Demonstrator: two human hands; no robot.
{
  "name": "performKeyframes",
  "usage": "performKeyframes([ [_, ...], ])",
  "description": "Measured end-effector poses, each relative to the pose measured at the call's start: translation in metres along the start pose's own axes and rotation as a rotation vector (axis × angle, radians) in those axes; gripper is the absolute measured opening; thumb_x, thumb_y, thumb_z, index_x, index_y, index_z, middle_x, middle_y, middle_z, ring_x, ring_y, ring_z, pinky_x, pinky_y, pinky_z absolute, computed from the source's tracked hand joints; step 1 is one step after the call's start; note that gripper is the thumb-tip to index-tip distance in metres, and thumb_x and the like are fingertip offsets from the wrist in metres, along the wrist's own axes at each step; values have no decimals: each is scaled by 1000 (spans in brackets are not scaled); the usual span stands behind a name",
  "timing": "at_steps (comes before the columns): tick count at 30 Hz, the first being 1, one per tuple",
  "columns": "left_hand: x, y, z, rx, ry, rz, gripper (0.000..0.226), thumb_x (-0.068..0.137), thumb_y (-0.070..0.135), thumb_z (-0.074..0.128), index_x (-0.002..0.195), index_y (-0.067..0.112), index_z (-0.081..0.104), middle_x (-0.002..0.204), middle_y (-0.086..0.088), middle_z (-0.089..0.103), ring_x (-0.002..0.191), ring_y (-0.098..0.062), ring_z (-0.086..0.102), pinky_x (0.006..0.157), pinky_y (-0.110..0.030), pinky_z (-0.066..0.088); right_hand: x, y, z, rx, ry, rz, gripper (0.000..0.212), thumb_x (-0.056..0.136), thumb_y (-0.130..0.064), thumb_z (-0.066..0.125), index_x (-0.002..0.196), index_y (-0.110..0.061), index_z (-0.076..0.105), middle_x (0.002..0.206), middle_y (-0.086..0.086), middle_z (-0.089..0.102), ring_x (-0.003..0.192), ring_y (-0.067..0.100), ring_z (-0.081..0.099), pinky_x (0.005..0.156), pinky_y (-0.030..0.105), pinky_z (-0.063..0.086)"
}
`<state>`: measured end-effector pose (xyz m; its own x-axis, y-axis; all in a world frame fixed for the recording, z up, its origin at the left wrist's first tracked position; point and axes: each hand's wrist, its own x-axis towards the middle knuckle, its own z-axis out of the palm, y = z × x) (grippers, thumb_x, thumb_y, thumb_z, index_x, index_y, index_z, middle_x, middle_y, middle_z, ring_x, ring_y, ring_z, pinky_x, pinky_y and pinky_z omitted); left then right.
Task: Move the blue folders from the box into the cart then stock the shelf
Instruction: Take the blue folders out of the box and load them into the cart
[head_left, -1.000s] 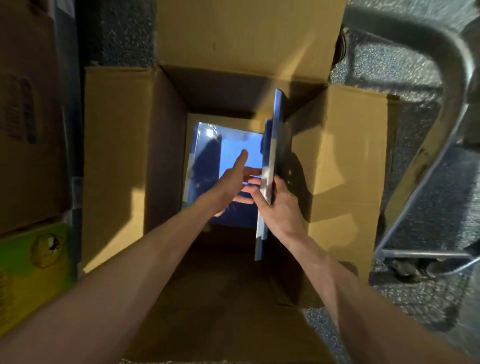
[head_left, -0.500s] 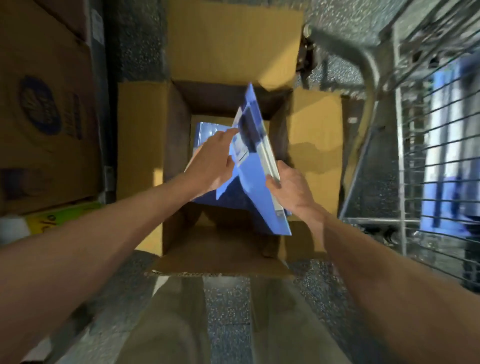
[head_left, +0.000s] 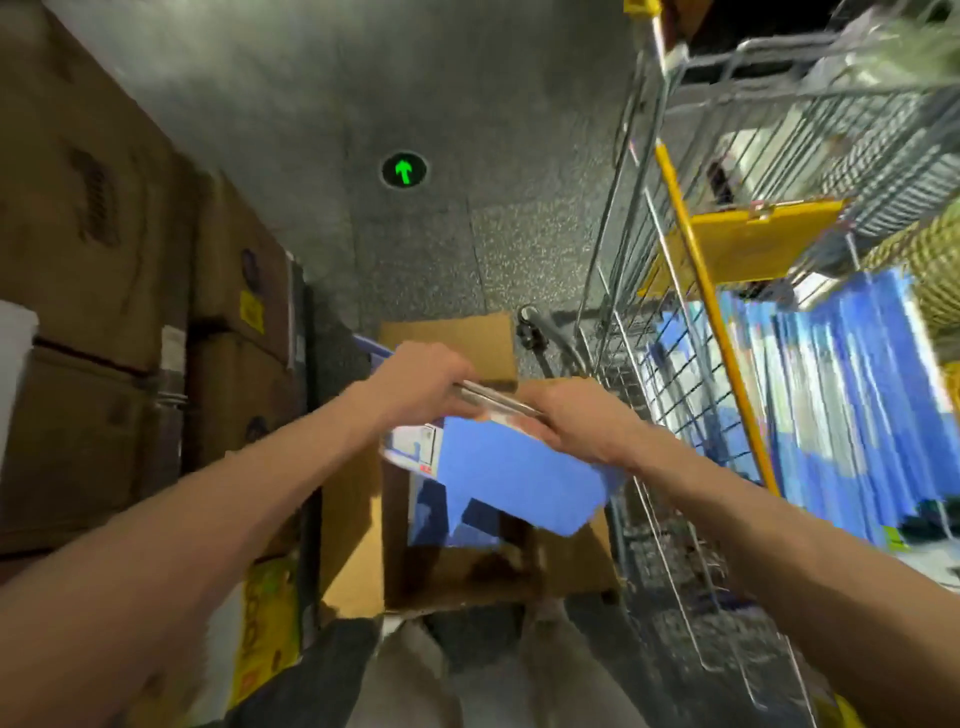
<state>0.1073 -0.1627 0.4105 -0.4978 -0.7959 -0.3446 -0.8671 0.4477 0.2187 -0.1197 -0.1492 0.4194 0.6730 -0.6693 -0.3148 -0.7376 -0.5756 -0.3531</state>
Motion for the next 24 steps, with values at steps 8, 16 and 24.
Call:
performKeyframes([
  [8,-47,26,-131,-77,159,98,43,92,62,52,100,22,66,93,1,72,92,-26,66,63,-33,35,-45,-33,-145,-171,221,70,45,95,-55,51,108,-13,62,97,17,68,96,37,63,76,41,46],
  [16,-65,61,-220,-806,364,14,26,89,43,66,101,20,62,75,1,65,64,-13,54,61,-34,46,-116,-27,-184,294,959,570,68,91,-38,65,146,-7,42,154,12,38,144,31,30,116,44,28],
  [24,-33,165,-269,-890,442,106,14,102,33,54,103,19,53,82,7,58,61,-2,50,56,-21,41,-182,-13,-145,1327,980,896,81,77,-70,67,138,-21,48,133,-1,61,116,27,63,96,46,52],
])
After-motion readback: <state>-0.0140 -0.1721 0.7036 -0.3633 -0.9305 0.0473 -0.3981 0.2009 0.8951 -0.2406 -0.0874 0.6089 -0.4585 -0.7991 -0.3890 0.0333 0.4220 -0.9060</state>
